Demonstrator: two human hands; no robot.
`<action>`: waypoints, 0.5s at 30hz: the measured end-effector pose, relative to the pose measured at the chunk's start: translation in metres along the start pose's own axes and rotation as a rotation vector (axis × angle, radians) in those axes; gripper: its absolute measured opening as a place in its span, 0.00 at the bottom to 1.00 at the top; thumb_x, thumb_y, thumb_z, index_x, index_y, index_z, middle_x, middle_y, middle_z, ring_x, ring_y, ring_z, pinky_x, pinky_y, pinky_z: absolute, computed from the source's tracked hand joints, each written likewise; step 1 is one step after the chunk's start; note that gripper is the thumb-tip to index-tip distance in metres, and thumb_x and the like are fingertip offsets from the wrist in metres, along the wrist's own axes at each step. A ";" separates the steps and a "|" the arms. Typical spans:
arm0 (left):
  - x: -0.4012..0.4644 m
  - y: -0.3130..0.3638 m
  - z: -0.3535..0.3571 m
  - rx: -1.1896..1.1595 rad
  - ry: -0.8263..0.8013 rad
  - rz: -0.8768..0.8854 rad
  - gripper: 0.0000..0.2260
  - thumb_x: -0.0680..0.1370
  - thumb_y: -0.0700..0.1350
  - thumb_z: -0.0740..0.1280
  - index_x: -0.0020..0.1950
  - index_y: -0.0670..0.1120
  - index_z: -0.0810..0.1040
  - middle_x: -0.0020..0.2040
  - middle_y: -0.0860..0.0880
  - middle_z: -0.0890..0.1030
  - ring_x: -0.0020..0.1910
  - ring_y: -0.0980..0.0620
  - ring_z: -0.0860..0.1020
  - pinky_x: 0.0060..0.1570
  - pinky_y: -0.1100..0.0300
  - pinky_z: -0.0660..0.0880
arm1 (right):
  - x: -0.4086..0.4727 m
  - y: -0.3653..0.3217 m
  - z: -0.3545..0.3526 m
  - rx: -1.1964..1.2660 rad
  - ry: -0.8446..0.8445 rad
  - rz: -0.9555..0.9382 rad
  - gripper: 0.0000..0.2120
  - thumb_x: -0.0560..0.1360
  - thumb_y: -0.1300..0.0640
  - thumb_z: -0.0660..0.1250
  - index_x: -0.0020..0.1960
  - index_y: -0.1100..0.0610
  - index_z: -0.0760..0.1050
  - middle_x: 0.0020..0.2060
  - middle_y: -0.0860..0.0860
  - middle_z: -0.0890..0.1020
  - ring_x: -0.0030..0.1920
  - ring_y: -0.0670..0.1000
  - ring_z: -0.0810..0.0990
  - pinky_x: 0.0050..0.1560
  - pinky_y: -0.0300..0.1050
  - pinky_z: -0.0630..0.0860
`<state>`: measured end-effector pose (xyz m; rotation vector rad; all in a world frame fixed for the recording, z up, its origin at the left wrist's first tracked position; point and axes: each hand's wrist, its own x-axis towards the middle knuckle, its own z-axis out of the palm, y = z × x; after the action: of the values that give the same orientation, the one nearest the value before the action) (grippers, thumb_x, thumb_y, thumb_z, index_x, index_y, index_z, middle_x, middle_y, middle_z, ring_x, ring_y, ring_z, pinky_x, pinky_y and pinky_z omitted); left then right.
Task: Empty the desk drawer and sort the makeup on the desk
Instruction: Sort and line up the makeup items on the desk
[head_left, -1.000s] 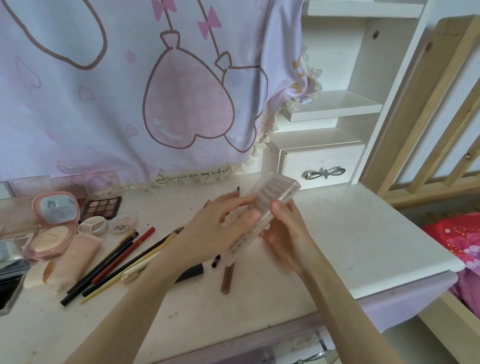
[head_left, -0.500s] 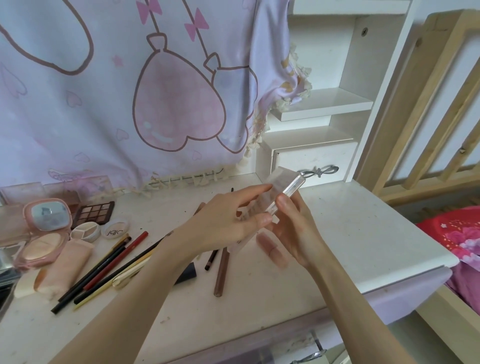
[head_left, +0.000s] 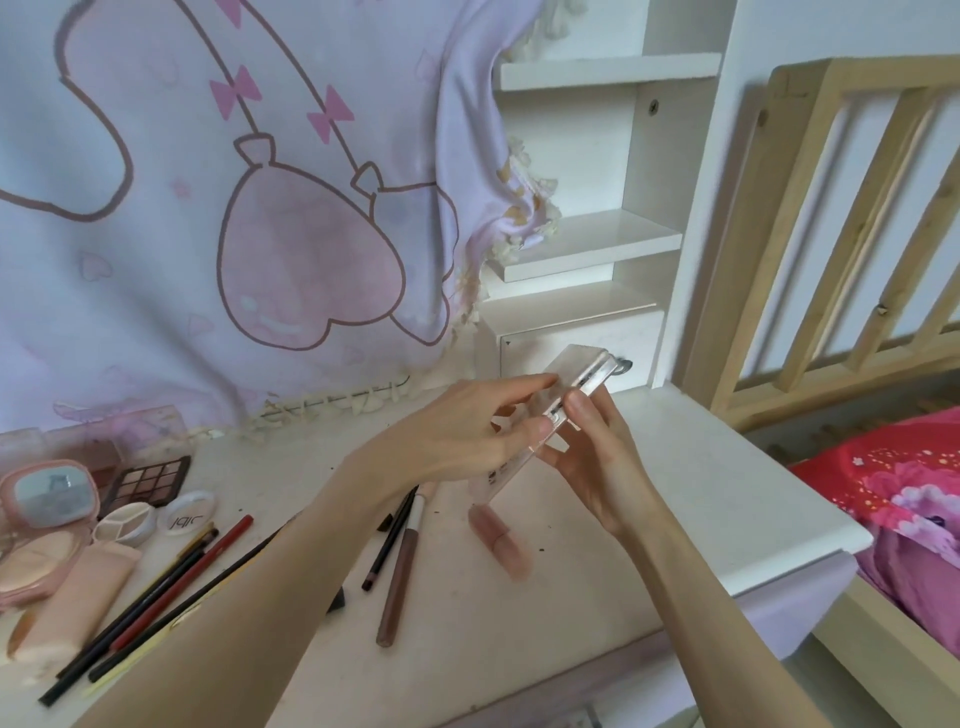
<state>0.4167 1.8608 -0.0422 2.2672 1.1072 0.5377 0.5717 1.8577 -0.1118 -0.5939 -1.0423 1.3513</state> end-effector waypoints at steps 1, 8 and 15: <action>0.001 0.003 -0.002 0.008 0.012 0.006 0.19 0.79 0.52 0.59 0.70 0.58 0.66 0.65 0.61 0.72 0.61 0.66 0.71 0.62 0.69 0.68 | -0.001 -0.001 -0.003 0.004 0.002 0.005 0.43 0.62 0.40 0.76 0.68 0.61 0.66 0.57 0.61 0.78 0.62 0.62 0.75 0.58 0.57 0.76; 0.026 0.004 -0.019 0.003 0.116 -0.019 0.15 0.81 0.45 0.58 0.67 0.50 0.71 0.60 0.50 0.79 0.51 0.57 0.80 0.56 0.58 0.75 | -0.005 0.000 -0.021 0.204 0.081 0.107 0.44 0.61 0.40 0.76 0.70 0.59 0.66 0.60 0.59 0.75 0.63 0.61 0.74 0.60 0.60 0.74; 0.082 -0.017 -0.001 0.069 0.284 -0.094 0.13 0.81 0.38 0.56 0.62 0.41 0.75 0.54 0.43 0.80 0.43 0.50 0.80 0.45 0.63 0.75 | -0.012 -0.001 -0.052 0.253 0.321 0.224 0.15 0.82 0.56 0.54 0.63 0.61 0.70 0.50 0.58 0.80 0.47 0.57 0.82 0.45 0.54 0.82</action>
<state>0.4540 1.9358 -0.0428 2.2316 1.3814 0.8131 0.6180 1.8567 -0.1376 -0.7233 -0.5480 1.4953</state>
